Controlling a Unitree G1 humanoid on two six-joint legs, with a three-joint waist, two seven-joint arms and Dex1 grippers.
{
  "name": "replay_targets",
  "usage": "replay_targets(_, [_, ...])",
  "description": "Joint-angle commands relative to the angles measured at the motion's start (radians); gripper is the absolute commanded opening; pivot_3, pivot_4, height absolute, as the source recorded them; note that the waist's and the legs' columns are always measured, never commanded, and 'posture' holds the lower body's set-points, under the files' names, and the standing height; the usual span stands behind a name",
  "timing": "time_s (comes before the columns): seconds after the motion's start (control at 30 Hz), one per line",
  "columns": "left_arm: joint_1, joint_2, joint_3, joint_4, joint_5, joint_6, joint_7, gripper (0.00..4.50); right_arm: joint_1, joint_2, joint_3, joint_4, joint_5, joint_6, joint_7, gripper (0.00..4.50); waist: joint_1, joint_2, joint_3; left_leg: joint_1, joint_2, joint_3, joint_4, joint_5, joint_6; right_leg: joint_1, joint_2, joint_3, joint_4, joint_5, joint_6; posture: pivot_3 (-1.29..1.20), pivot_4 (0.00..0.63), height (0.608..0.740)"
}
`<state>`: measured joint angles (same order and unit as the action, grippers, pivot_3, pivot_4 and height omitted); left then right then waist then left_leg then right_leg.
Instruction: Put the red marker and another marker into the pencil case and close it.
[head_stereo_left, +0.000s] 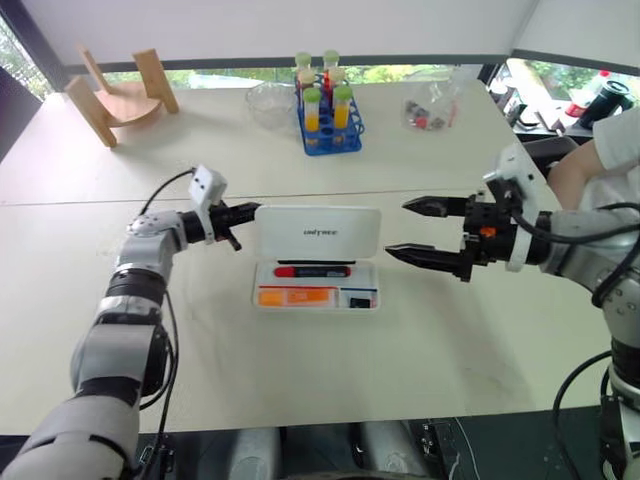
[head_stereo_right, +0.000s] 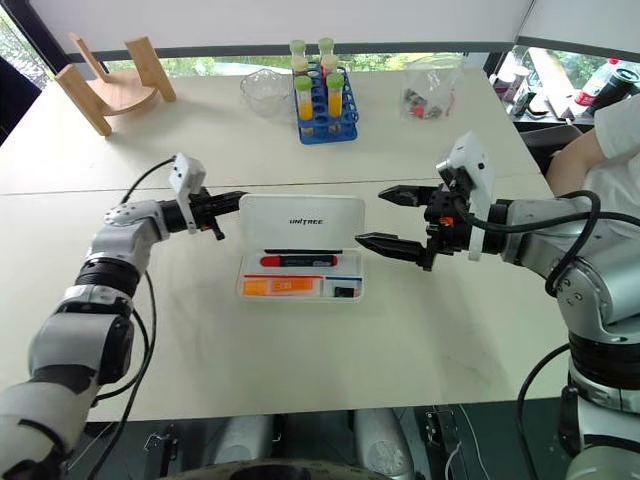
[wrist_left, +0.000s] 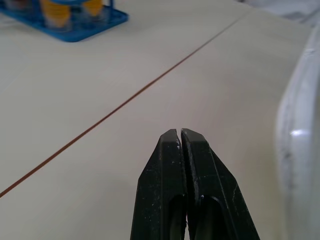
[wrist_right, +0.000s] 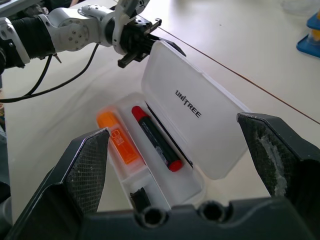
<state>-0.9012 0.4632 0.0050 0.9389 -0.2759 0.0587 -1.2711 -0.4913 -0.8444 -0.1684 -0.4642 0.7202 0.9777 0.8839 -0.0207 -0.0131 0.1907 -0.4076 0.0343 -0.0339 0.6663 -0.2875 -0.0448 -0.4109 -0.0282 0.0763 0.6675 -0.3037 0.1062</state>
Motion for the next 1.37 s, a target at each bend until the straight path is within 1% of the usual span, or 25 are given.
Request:
replay_targets(0.03, [0.005, 0.022, -0.002, -0.115, -0.037, 0.082, -0.122, 0.07, -0.002, -0.016, -0.025, -0.035, 0.021, -0.011, -0.014, 4.50, -0.002, 0.000, 0.000, 0.000, 0.000, 0.000, 0.000, 0.000, 0.000, 0.000, 0.000, 0.000, 0.000, 0.000, 0.000, 0.00, 0.150, 0.740])
replay_targets(0.1, [0.037, 0.034, -0.009, -0.203, -0.051, 0.136, -0.169, 0.07, 0.001, -0.017, -0.021, -0.034, 0.021, -0.016, -0.019, 4.50, -0.001, 0.000, 0.000, 0.000, 0.000, 0.000, 0.000, 0.000, 0.000, 0.000, 0.000, 0.000, 0.000, 0.000, 0.000, 0.00, 0.150, 0.740])
replay_targets(0.2, [0.123, 0.072, -0.046, -0.391, -0.073, 0.232, -0.244, 0.07, 0.005, -0.019, -0.014, -0.033, 0.021, -0.022, -0.021, 4.50, 0.000, 0.000, 0.000, 0.000, 0.000, 0.000, 0.001, 0.000, 0.000, 0.001, 0.000, 0.000, 0.000, 0.000, 0.000, 0.00, 0.150, 0.740])
replay_targets(0.27, [0.175, 0.094, -0.073, -0.502, -0.079, 0.291, -0.263, 0.07, 0.008, -0.021, -0.009, -0.032, 0.019, -0.026, -0.021, 4.50, 0.002, 0.000, 0.000, 0.000, 0.000, 0.000, 0.000, 0.000, 0.000, 0.001, 0.000, 0.000, 0.000, 0.000, 0.000, 0.00, 0.150, 0.740])
replay_targets(0.33, [0.221, 0.109, -0.108, -0.575, -0.058, 0.310, -0.256, 0.07, 0.009, -0.023, -0.005, -0.032, 0.017, -0.030, -0.020, 4.50, 0.004, 0.000, 0.000, 0.000, 0.000, -0.001, 0.001, 0.000, 0.000, 0.001, 0.000, 0.000, 0.001, 0.000, 0.000, 0.00, 0.150, 0.740])
replay_targets(0.43, [0.264, 0.112, -0.150, -0.617, -0.014, 0.299, -0.211, 0.07, 0.008, -0.024, -0.001, -0.034, 0.019, -0.032, -0.022, 4.50, 0.010, 0.000, 0.000, 0.000, 0.000, -0.001, 0.001, 0.000, 0.000, 0.002, -0.001, 0.000, 0.001, 0.000, 0.000, 0.00, 0.150, 0.740])
replay_targets(0.53, [0.318, 0.095, -0.238, -0.587, 0.121, 0.249, -0.083, 0.07, 0.008, -0.023, 0.005, -0.034, 0.015, -0.038, -0.025, 4.50, 0.009, 0.001, -0.001, 0.001, 0.000, -0.001, 0.002, 0.000, 0.000, 0.003, -0.001, 0.000, 0.001, 0.000, 0.000, 0.00, 0.150, 0.740])
replay_targets(0.57, [0.326, 0.094, -0.252, -0.581, 0.143, 0.242, -0.061, 0.07, 0.007, -0.023, 0.008, -0.035, 0.015, -0.037, -0.028, 4.50, 0.011, 0.001, -0.002, 0.002, 0.000, -0.001, 0.002, 0.000, 0.000, 0.003, -0.001, 0.000, 0.001, 0.000, 0.000, 0.00, 0.150, 0.740])
replay_targets(0.6, [0.341, 0.114, -0.291, -0.568, 0.192, 0.214, -0.053, 0.07, 0.009, -0.023, 0.010, -0.035, 0.013, -0.040, -0.029, 4.50, 0.011, 0.002, -0.003, 0.003, 0.000, -0.001, 0.002, 0.000, 0.000, 0.005, -0.001, 0.000, 0.001, 0.000, 0.000, 0.00, 0.150, 0.740])
replay_targets(0.67, [0.369, 0.153, -0.311, -0.560, 0.221, 0.188, -0.051, 0.07, 0.009, -0.023, 0.020, -0.027, 0.005, -0.048, -0.029, 4.50, 0.008, 0.004, -0.005, 0.010, 0.000, -0.001, 0.001, 0.000, 0.000, 0.011, -0.001, 0.000, 0.001, 0.000, 0.000, 0.00, 0.150, 0.740])
replay_targets(0.73, [0.384, 0.173, -0.261, -0.612, 0.151, 0.211, -0.076, 0.07, 0.008, -0.022, 0.033, -0.019, -0.004, -0.058, -0.029, 4.50, -0.002, 0.006, -0.009, 0.022, 0.000, 0.000, -0.001, 0.000, 0.001, 0.023, -0.001, 0.001, -0.002, 0.000, 0.000, 0.00, 0.150, 0.740])
replay_targets(0.83, [0.405, 0.199, -0.148, -0.749, 0.000, 0.356, -0.074, 0.07, 0.002, -0.018, 0.041, -0.005, -0.010, -0.066, -0.028, 4.50, -0.016, 0.007, -0.010, 0.028, 0.001, 0.002, -0.003, -0.001, 0.001, 0.026, 0.001, 0.003, -0.001, 0.000, -0.001, 0.00, 0.150, 0.740])
replay_targets(0.9, [0.442, 0.236, -0.076, -0.848, -0.067, 0.416, -0.063, 0.07, 0.011, -0.018, 0.044, 0.000, -0.015, -0.074, -0.025, 4.50, -0.023, 0.007, -0.010, 0.026, 0.001, 0.001, -0.003, -0.001, 0.001, 0.024, 0.002, 0.003, 0.000, 0.000, -0.001, 0.00, 0.150, 0.740])
replay_targets(1.0, [0.512, 0.307, 0.034, -1.003, -0.172, 0.551, -0.031, 0.07, 0.038, -0.029, 0.042, 0.005, -0.020, -0.081, -0.015, 4.50, -0.023, 0.007, -0.010, 0.017, 0.002, 0.000, -0.003, -0.001, 0.001, 0.016, 0.002, 0.003, 0.000, 0.000, 0.000, 0.00, 0.150, 0.740])
replay_targets(1.17, [0.655, 0.404, 0.244, -1.232, -0.323, 0.727, 0.054, 0.07, 0.121, -0.083, 0.047, 0.018, -0.051, -0.111, 0.032, 4.50, -0.017, 0.006, -0.009, 0.012, 0.002, 0.001, -0.003, -0.001, 0.002, 0.012, -0.001, 0.002, -0.002, -0.001, 0.000, 0.00, 0.150, 0.740])
replay_targets(1.27, [0.758, 0.434, 0.375, -1.339, -0.394, 0.801, 0.105, 0.07, 0.176, -0.115, 0.048, 0.018, -0.062, -0.132, 0.068, 4.50, -0.016, 0.006, -0.008, 0.012, 0.001, 0.001, -0.003, -0.001, 0.002, 0.013, -0.002, 0.002, -0.003, -0.001, 0.000, 0.00, 0.150, 0.740])
replay_targets(1.37, [0.852, 0.443, 0.476, -1.424, -0.455, 0.857, 0.148, 0.07, 0.203, -0.129, 0.047, 0.023, -0.060, -0.143, 0.092, 4.50, -0.017, 0.005, -0.008, 0.014, 0.001, 0.001, -0.003, -0.001, 0.002, 0.014, -0.002, 0.002, -0.002, -0.001, 0.000, 0.00, 0.150, 0.740])
